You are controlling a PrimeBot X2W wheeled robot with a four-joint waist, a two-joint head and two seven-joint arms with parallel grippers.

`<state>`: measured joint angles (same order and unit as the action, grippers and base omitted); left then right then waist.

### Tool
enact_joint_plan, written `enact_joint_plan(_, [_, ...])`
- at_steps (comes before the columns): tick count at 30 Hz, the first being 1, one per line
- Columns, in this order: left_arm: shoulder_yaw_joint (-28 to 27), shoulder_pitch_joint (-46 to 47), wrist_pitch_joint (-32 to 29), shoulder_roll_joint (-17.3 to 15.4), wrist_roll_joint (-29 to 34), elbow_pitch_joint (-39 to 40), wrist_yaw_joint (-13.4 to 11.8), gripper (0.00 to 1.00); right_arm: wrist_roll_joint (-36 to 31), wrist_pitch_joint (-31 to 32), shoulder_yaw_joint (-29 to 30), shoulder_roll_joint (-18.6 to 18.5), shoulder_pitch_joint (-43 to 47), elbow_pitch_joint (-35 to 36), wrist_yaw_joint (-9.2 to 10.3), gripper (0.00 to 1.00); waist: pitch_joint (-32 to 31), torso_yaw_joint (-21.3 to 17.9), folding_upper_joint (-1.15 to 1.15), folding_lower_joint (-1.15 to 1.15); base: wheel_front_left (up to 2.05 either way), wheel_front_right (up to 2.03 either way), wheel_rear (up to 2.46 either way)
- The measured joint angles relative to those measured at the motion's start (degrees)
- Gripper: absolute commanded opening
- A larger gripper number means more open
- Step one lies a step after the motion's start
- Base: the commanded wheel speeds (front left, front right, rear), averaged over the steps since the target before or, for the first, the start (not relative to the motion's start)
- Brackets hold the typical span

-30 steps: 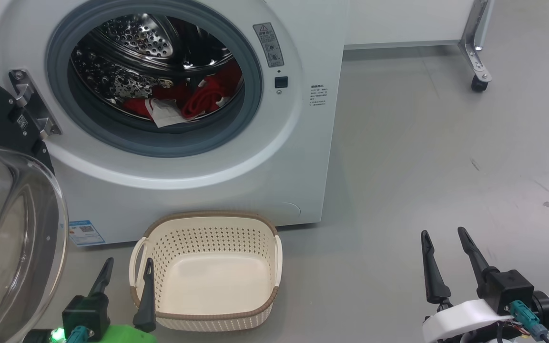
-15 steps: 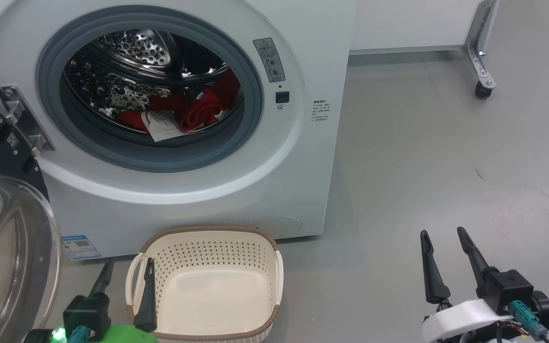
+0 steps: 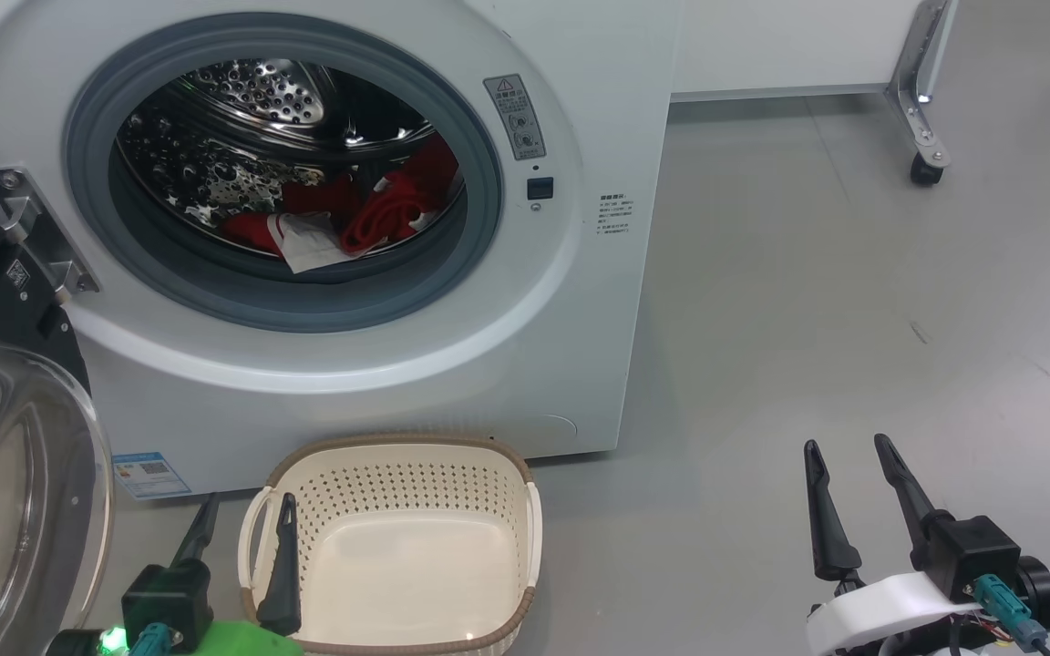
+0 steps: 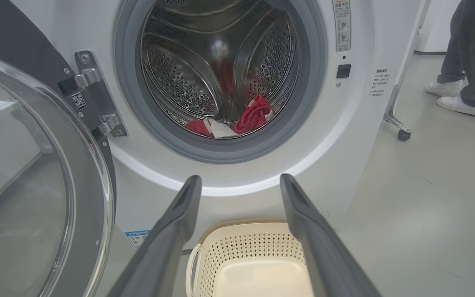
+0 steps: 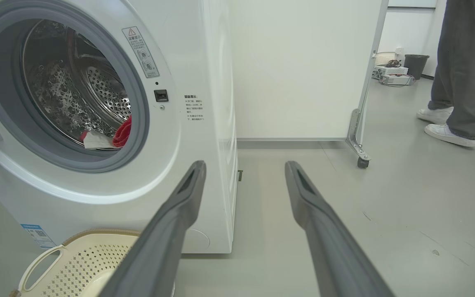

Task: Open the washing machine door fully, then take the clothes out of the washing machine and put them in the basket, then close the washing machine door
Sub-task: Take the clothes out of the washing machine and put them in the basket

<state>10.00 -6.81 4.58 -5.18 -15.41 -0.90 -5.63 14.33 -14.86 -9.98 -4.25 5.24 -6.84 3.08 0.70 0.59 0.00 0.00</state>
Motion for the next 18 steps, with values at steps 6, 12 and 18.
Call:
enact_joint_plan(6, [0.1,0.0,0.0,0.0,0.0,-0.1,-0.1,1.0,0.0,0.0,0.0,0.0,0.0,0.0,-0.08,1.0,-0.1,0.1,0.0,0.0,0.0,0.0,0.0])
enact_joint_plan(12, [0.3,0.0,-0.1,0.0,0.0,-0.2,-0.1,1.0,0.0,0.0,0.0,0.0,0.0,-0.1,-0.09,1.0,-0.2,0.1,0.0,0.0,0.0,0.0,0.0])
enact_joint_plan(18, [0.4,0.0,-0.3,0.0,0.0,-0.5,-0.1,1.0,0.0,0.0,0.1,0.0,0.0,-0.2,-0.26,1.0,-0.3,0.1,0.0,0.0,0.0,0.0,0.0])
